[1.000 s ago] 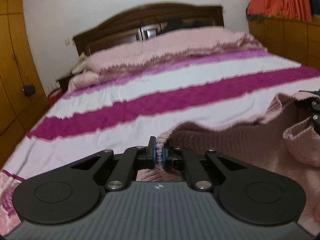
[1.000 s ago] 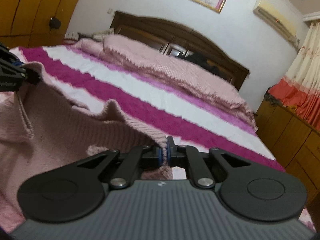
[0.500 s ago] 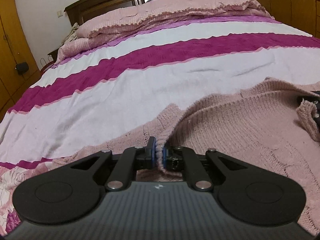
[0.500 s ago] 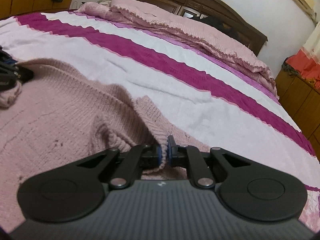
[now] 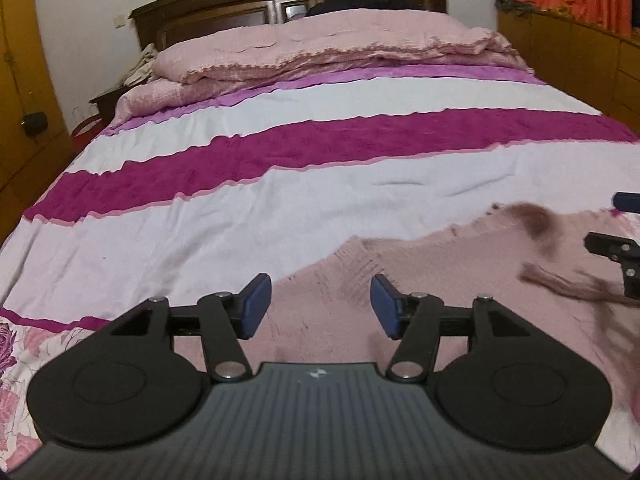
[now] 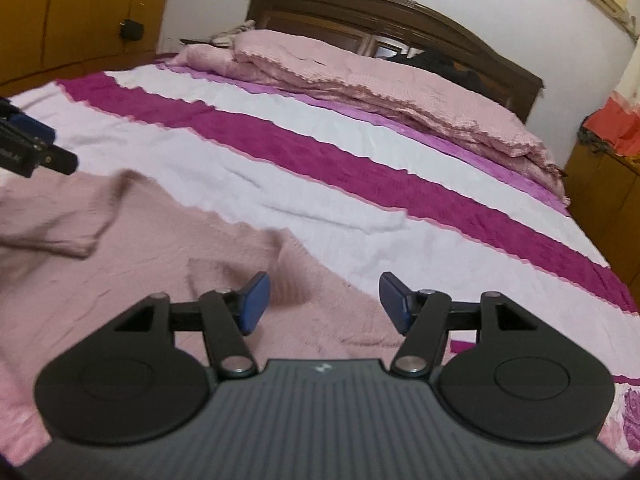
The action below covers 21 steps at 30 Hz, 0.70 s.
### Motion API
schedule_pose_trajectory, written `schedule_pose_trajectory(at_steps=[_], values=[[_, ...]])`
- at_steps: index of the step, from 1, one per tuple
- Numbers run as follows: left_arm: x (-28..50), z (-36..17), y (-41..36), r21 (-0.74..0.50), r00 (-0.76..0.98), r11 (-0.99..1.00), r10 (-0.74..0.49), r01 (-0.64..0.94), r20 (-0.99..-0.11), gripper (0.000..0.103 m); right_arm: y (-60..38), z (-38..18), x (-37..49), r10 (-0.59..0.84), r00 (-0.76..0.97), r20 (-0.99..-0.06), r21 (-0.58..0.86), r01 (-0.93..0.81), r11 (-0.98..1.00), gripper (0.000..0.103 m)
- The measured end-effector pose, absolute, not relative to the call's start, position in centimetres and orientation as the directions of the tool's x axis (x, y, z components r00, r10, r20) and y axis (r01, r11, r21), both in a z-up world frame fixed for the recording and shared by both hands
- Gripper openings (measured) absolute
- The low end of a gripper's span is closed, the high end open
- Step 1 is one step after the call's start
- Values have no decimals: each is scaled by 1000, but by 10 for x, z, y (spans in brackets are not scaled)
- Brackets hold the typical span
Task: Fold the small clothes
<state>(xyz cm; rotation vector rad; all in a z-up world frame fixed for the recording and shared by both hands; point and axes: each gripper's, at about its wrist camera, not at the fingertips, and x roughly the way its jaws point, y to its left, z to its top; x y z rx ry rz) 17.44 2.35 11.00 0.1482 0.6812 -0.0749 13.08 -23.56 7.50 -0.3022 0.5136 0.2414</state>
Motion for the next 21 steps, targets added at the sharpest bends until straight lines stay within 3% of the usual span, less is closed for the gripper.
schedule_pose_trajectory(at_steps=[9,16,17,18,19,20,21], values=[[131,96,6,102,714,953,-139,284,-686,65,-219,59,123,248,772,-585,-198,-433,879,62],[131,59,-12,227,738,925,-78,304,-670,65,-216,37,136,250,768,-589,-157,-413,897,61],[134,56,-11,223,744,930,-76,294,-663,56,-218,37,138,254,769,-586,-140,-406,903,52],[136,55,-9,199,747,935,-94,292,-659,29,-219,37,138,255,772,-583,-131,-399,907,43],[137,55,-7,178,745,941,-102,287,-659,18,-220,38,139,241,781,-576,-140,-385,912,18],[139,56,-6,172,747,948,-93,270,-658,14,-221,41,139,223,793,-567,-155,-368,917,12],[140,60,-2,167,760,954,-84,248,-645,13,-226,46,138,215,810,-546,-155,-349,924,12]])
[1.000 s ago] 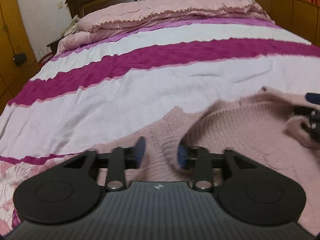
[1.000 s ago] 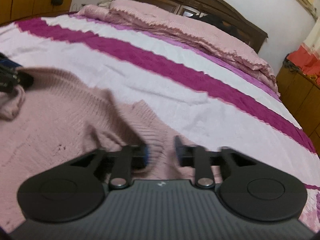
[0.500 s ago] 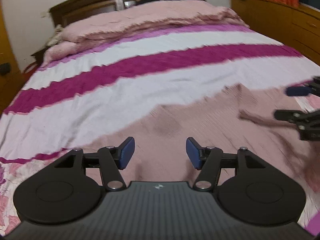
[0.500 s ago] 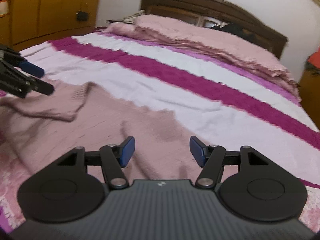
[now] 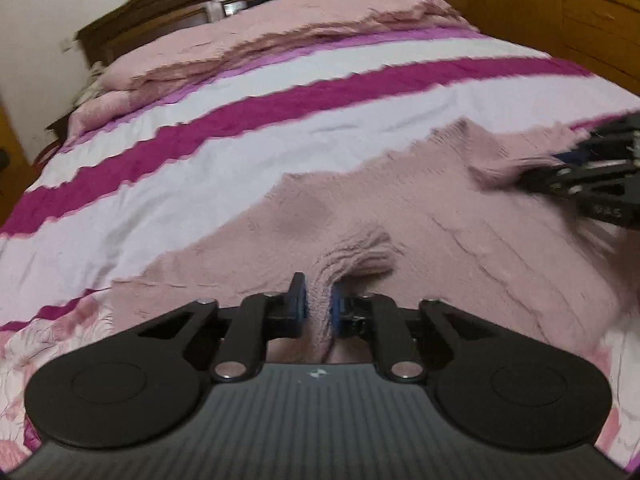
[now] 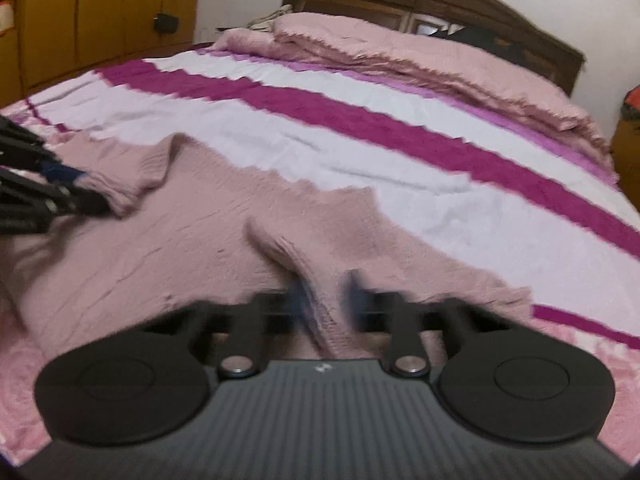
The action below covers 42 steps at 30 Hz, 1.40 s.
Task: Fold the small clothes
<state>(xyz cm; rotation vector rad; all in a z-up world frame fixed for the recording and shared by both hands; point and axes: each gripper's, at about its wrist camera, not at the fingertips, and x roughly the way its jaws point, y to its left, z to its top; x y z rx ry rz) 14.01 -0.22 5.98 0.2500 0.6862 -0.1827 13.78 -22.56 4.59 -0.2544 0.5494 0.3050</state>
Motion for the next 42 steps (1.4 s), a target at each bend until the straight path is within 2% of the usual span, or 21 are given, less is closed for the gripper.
schedule_pose_trajectory(at_steps=[5,9,12,16,17,22,25,29,33,40,42], values=[[157,79,30,165,809,982,26,87,-587,13,-265,64,147,118,865,-487,-101,-190,977,12],[179,76,61,130,793,991,103,-31,-600,13,-297,51,165,35,838,-545,-24,-58,998,14],[189,67,77,104,761,994,99,-41,-641,14,-309,36,171,-19,815,-580,-34,-1,999,16],[194,61,94,75,737,994,110,-81,-667,15,-323,38,168,-16,815,-580,28,40,999,31],[192,60,97,69,738,994,113,-90,-666,18,-324,41,166,-15,819,-573,45,49,998,31],[185,70,109,48,753,991,126,-125,-646,21,-317,59,148,-2,864,-503,34,22,999,31],[179,77,106,50,770,991,130,-127,-625,24,-307,63,142,67,875,-480,23,-64,998,31],[171,78,102,26,763,993,107,-118,-638,25,-297,50,147,142,836,-530,13,-159,987,31],[160,71,96,25,749,995,91,-98,-657,26,-306,29,162,149,804,-576,78,-127,989,31],[150,59,98,24,724,991,112,-131,-681,30,-321,36,159,155,815,-558,182,-62,981,31],[145,64,98,16,723,991,108,-133,-682,35,-325,42,152,158,817,-555,200,-54,978,36]])
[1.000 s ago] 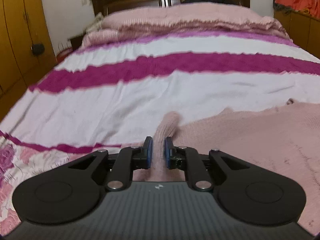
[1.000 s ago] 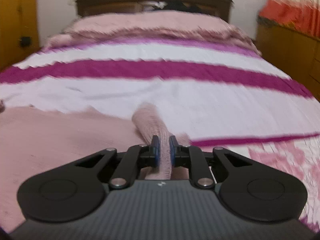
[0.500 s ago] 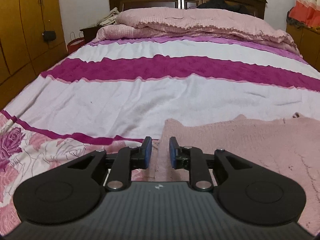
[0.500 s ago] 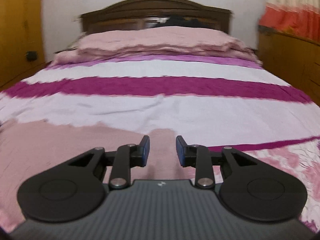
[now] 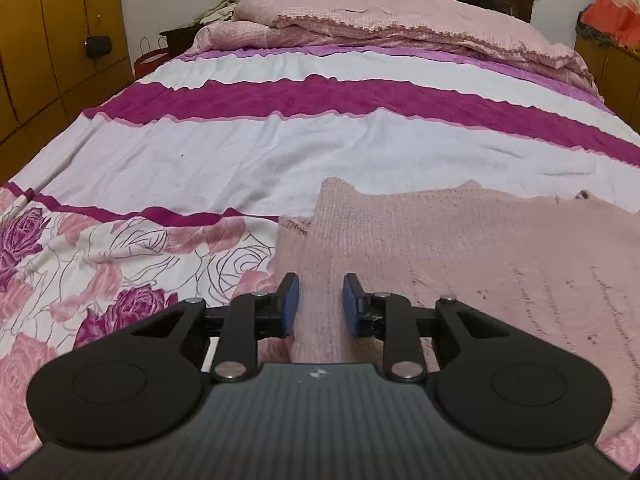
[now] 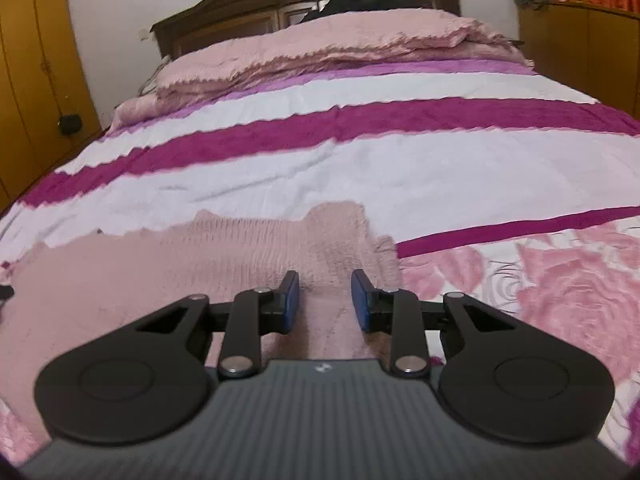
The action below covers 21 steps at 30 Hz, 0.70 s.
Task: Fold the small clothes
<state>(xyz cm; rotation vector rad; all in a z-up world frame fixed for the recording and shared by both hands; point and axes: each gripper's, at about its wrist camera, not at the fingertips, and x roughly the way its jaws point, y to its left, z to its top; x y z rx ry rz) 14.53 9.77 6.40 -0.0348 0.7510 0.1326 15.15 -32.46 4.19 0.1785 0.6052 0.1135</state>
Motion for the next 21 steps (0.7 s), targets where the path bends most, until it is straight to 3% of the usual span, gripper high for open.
schedule_pose_trajectory(at_steps=[2,3,13,21], values=[[137,70,95,5,722,992,96,-127,-685,43,-332,46,140,163,827,-538,233,-41,972,77],[132,73,94,-5,720,992,86,-123,-689,47,-336,47,133,168,835,-524,252,-37,967,82],[90,84,82,-5,686,993,79,-119,-723,52,-357,15,108,293,754,-587,444,-2,896,79],[84,73,86,-45,644,983,82,-178,-760,52,-357,-3,108,380,796,-471,591,-35,806,81]])
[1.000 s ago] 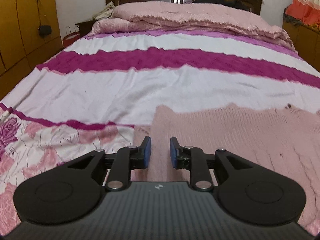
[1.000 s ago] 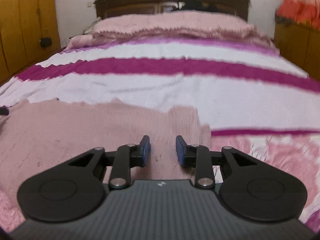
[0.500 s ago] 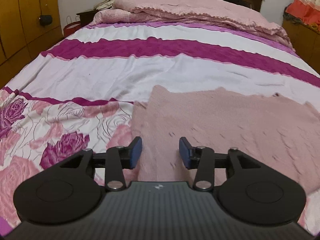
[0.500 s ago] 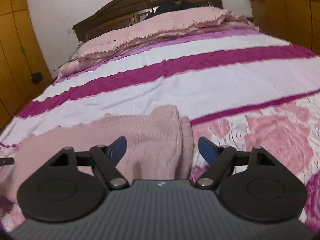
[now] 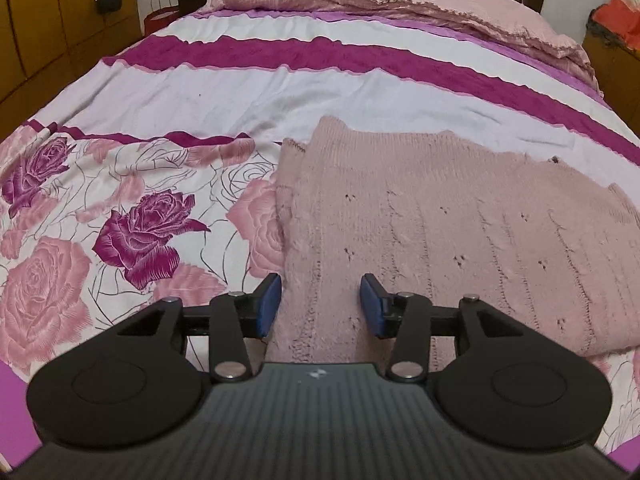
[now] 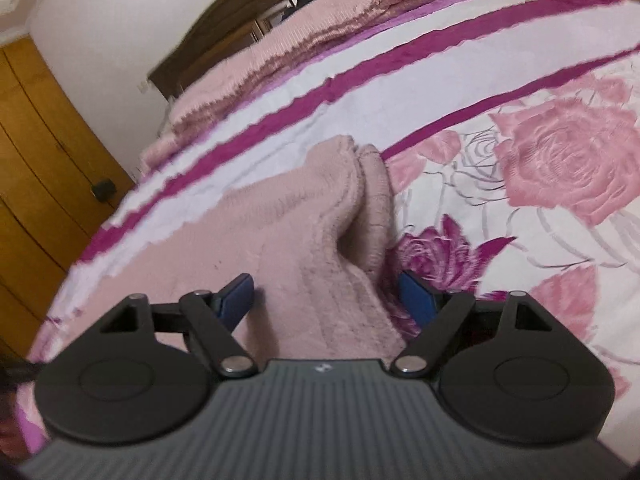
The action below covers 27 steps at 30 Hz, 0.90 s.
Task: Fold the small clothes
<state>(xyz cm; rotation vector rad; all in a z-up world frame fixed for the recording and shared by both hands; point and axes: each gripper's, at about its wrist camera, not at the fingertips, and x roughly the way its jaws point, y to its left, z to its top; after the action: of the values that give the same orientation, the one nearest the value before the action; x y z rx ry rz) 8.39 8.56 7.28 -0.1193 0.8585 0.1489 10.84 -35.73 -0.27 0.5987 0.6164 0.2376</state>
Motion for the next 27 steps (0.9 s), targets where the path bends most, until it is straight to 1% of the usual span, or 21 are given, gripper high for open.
schedule_pose_trajectory(at_steps=[2,4,5,6,7,8,9,11,13,16,20,27], values=[[86,72,85,-48,638,981,84,-188,-765,52,-363,-7,109,422,801,-425,660,-44,750,81],[87,71,85,-55,636,979,85,-197,-767,52,-366,-10,110,431,810,-398,692,-43,721,79],[87,71,84,-54,637,978,88,-199,-766,52,-366,-11,111,429,816,-389,700,-41,713,74],[87,71,83,-51,636,978,91,-201,-766,52,-367,-13,111,425,820,-382,710,-34,704,72],[87,71,82,-48,635,978,94,-203,-767,52,-368,-14,112,421,825,-376,721,-26,693,67],[88,71,82,-44,633,978,98,-205,-768,52,-369,-16,112,418,830,-369,732,-18,681,57],[88,72,81,-42,631,977,101,-207,-769,52,-371,-18,113,414,834,-364,745,-6,667,53],[88,74,81,-42,630,976,104,-212,-770,52,-374,-23,112,405,842,-355,769,16,640,38],[86,75,81,-40,628,975,110,-220,-771,52,-377,-26,112,401,847,-350,787,33,617,29],[83,78,80,-33,627,975,115,-219,-770,52,-377,-24,109,401,851,-339,791,26,612,26],[78,86,81,-22,639,978,118,-206,-760,52,-369,-8,108,384,863,-327,779,16,627,25],[79,96,88,-29,637,983,95,-182,-765,52,-342,31,111,373,870,-324,697,-48,716,25]])
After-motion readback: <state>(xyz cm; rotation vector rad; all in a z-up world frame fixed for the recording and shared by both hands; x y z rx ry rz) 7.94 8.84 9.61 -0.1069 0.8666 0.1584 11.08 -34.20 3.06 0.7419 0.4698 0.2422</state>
